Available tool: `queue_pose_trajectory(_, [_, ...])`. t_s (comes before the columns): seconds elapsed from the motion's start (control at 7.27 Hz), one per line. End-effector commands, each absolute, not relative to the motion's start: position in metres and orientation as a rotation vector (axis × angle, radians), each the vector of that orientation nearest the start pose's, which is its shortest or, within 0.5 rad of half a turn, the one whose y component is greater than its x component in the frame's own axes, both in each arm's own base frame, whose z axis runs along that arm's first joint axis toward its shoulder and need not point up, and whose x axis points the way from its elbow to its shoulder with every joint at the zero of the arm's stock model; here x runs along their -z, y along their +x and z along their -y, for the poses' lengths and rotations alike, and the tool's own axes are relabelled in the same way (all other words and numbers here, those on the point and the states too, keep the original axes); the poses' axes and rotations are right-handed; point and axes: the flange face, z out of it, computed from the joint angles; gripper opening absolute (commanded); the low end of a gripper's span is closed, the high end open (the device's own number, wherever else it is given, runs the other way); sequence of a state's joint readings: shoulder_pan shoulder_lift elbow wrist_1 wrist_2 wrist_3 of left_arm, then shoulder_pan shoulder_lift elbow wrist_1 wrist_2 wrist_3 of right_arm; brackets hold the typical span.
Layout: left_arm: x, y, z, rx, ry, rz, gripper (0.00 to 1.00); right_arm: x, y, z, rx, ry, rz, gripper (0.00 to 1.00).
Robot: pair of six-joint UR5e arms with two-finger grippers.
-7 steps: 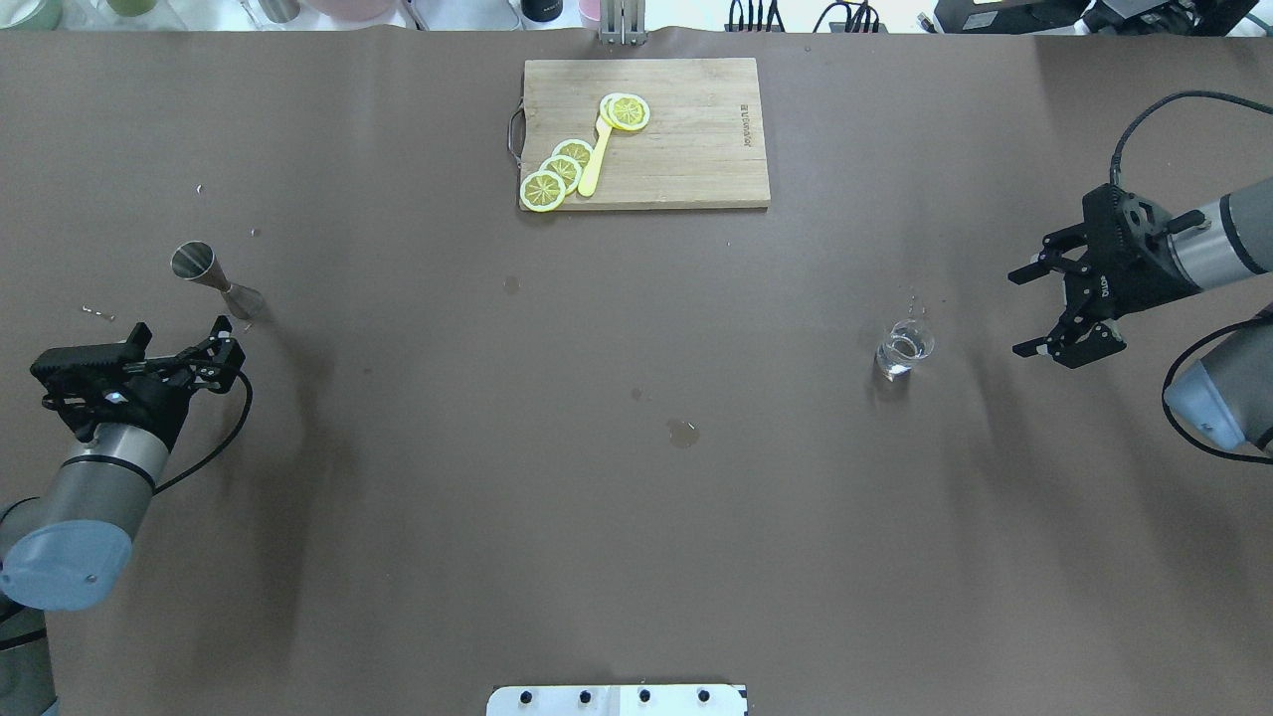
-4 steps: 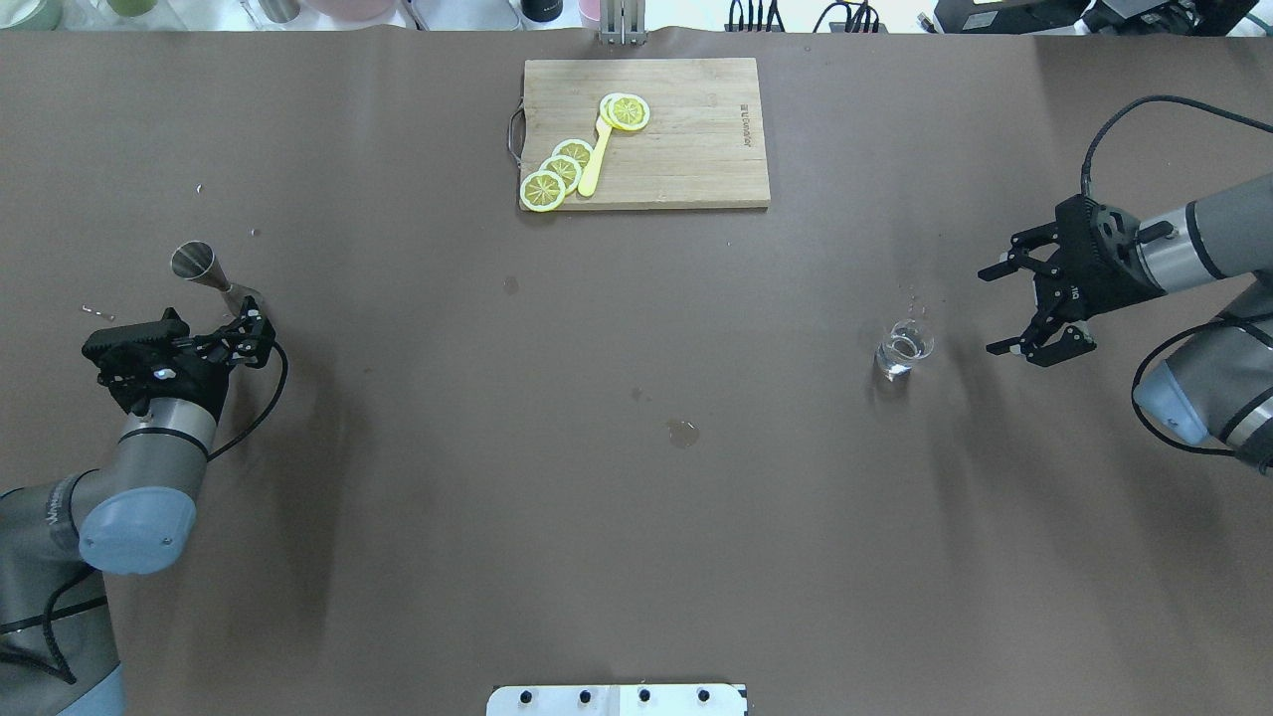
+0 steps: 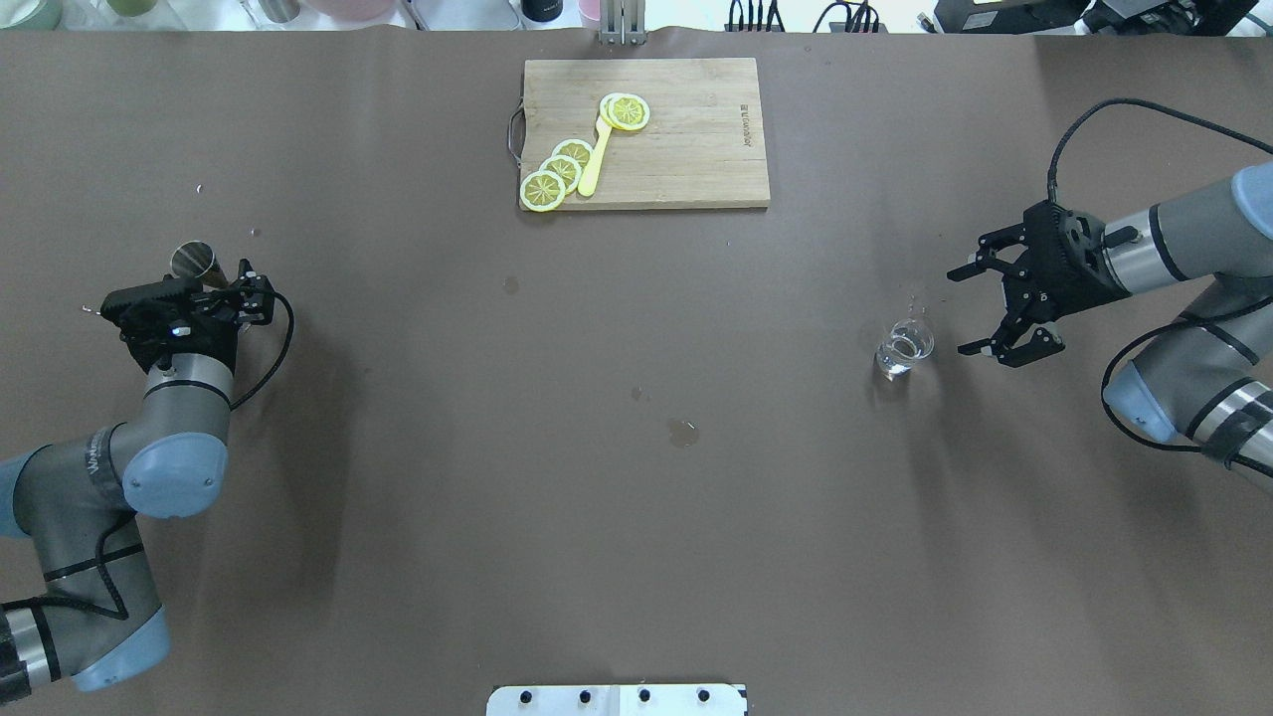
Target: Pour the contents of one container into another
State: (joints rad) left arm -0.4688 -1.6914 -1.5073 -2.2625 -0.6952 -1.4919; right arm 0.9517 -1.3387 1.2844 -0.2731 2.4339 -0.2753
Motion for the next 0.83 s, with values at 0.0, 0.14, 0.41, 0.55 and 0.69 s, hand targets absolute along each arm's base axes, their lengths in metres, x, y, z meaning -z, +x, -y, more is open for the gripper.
queue_pose_trajectory(0.0, [-0.539,0.408,0.447,0.726,0.989,-0.478,0.82,-0.526,-0.297,0.507,1.254,1.092,0.984,0.98])
queue_pose_trajectory(0.14, [-0.536,0.410,0.447,0.726,0.988,-0.484,0.78,-0.525,-0.299,0.508,1.246,1.099,0.972,0.98])
queue_pose_trajectory(0.41, [-0.536,0.410,0.446,0.722,0.978,-0.488,0.68,-0.518,-0.310,0.508,1.247,1.118,0.960,0.97])
queue_pose_trajectory(0.55, [-0.534,0.410,0.446,0.722,0.977,-0.492,0.56,-0.517,-0.314,0.506,1.254,1.120,0.966,0.97])
queue_pose_trajectory(0.69, [-0.533,0.410,0.446,0.723,0.978,-0.495,0.32,-0.516,-0.320,0.501,1.269,1.133,0.976,0.97])
